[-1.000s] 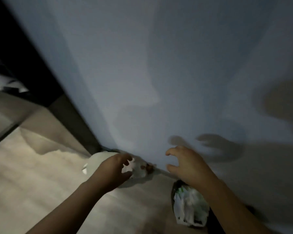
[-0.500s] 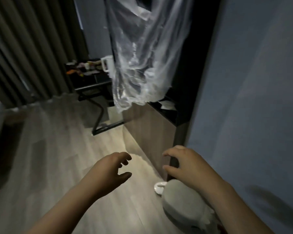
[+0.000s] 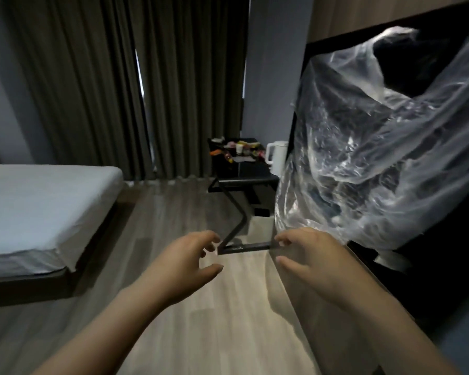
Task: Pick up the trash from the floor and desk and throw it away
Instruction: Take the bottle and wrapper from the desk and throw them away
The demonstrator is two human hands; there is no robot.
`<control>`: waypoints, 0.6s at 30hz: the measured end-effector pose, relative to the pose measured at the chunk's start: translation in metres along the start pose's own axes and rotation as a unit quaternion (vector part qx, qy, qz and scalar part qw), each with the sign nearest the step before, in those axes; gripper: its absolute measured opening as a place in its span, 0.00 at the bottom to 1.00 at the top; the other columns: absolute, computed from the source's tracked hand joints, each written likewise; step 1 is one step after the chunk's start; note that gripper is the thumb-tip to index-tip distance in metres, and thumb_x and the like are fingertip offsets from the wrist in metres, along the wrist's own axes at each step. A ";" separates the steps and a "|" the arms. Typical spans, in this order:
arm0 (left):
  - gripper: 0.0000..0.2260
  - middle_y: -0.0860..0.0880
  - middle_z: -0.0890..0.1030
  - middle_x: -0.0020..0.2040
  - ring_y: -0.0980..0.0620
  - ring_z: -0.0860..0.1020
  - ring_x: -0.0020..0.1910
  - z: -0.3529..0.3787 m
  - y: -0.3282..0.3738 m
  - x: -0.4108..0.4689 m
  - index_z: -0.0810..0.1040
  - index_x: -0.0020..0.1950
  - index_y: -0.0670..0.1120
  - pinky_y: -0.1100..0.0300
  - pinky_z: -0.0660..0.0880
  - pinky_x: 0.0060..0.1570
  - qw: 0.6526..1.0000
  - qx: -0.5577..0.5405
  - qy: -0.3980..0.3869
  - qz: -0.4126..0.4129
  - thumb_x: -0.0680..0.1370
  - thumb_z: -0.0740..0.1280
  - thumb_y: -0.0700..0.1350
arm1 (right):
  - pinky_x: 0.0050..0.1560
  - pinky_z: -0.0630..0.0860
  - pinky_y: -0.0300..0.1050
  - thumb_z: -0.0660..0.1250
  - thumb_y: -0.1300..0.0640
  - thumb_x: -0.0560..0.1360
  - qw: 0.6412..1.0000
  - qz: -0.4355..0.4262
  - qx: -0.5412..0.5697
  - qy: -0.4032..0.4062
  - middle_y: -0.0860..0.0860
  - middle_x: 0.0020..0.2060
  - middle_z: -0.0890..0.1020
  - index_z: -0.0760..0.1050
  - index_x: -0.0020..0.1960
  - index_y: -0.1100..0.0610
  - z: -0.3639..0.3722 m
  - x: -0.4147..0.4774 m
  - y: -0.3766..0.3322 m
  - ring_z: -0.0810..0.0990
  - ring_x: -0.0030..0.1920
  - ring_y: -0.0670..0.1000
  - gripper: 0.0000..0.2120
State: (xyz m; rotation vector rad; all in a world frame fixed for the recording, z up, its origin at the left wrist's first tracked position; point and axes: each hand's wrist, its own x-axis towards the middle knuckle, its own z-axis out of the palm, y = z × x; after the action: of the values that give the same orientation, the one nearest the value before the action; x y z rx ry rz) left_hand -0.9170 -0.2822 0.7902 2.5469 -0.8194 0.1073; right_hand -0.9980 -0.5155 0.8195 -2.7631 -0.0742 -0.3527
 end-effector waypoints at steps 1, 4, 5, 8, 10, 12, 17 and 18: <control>0.21 0.61 0.75 0.57 0.63 0.74 0.52 -0.004 -0.005 0.014 0.69 0.65 0.59 0.67 0.73 0.52 1.000 0.007 0.008 -0.004 0.74 0.68 0.57 | 0.57 0.71 0.39 0.68 0.48 0.73 1.000 -0.010 0.002 0.003 0.40 0.52 0.77 0.75 0.60 0.47 0.001 0.018 0.003 0.75 0.56 0.41 0.16; 0.21 0.58 0.75 0.58 0.61 0.75 0.54 -0.016 -0.018 0.057 0.70 0.65 0.56 0.61 0.75 0.55 0.999 0.022 0.042 -0.015 0.74 0.68 0.55 | 0.56 0.70 0.36 0.68 0.49 0.73 0.999 -0.030 0.008 0.028 0.42 0.53 0.78 0.75 0.61 0.47 0.002 0.073 0.020 0.75 0.55 0.42 0.16; 0.20 0.58 0.76 0.58 0.60 0.75 0.54 -0.020 -0.022 0.072 0.70 0.65 0.56 0.60 0.75 0.56 0.998 0.025 0.051 -0.023 0.74 0.68 0.55 | 0.55 0.68 0.34 0.69 0.49 0.74 0.999 -0.034 0.014 0.034 0.42 0.53 0.78 0.75 0.62 0.47 0.002 0.091 0.027 0.75 0.55 0.42 0.17; 0.20 0.58 0.75 0.58 0.60 0.75 0.54 -0.026 -0.032 0.114 0.71 0.65 0.56 0.60 0.75 0.57 0.997 0.036 0.062 -0.043 0.74 0.68 0.55 | 0.56 0.69 0.34 0.68 0.48 0.74 0.998 -0.052 0.022 0.041 0.42 0.54 0.78 0.75 0.63 0.47 0.000 0.142 0.045 0.75 0.56 0.41 0.18; 0.20 0.58 0.76 0.57 0.60 0.75 0.54 -0.027 -0.039 0.140 0.70 0.65 0.55 0.61 0.74 0.56 0.995 0.040 0.078 -0.052 0.74 0.69 0.55 | 0.58 0.70 0.35 0.67 0.47 0.75 0.997 -0.069 0.019 0.036 0.41 0.55 0.77 0.74 0.64 0.47 -0.002 0.174 0.055 0.75 0.56 0.41 0.18; 0.20 0.59 0.75 0.56 0.61 0.75 0.53 -0.027 -0.047 0.165 0.70 0.64 0.56 0.62 0.75 0.55 0.993 0.040 0.095 -0.057 0.74 0.68 0.56 | 0.57 0.71 0.36 0.67 0.47 0.75 0.996 -0.081 0.021 0.037 0.41 0.54 0.78 0.74 0.63 0.47 -0.003 0.203 0.065 0.75 0.56 0.41 0.17; 0.19 0.60 0.75 0.55 0.62 0.75 0.52 -0.022 -0.072 0.223 0.71 0.63 0.57 0.62 0.74 0.54 0.994 0.030 0.086 -0.067 0.73 0.69 0.56 | 0.56 0.73 0.39 0.68 0.48 0.74 0.995 -0.087 0.036 0.032 0.41 0.51 0.78 0.76 0.60 0.46 0.005 0.264 0.087 0.75 0.54 0.41 0.14; 0.19 0.60 0.75 0.55 0.62 0.75 0.52 -0.021 -0.078 0.235 0.71 0.63 0.57 0.62 0.74 0.54 0.994 0.028 0.086 -0.068 0.73 0.68 0.56 | 0.56 0.73 0.39 0.67 0.48 0.74 0.995 -0.086 0.033 0.029 0.41 0.52 0.78 0.75 0.60 0.46 0.008 0.277 0.091 0.75 0.54 0.41 0.15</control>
State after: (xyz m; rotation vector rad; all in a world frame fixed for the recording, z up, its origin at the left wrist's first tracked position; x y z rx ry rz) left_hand -0.6783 -0.3419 0.8267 2.5945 -0.5830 0.3059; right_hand -0.7192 -0.5957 0.8515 -2.6855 -0.3049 -0.4676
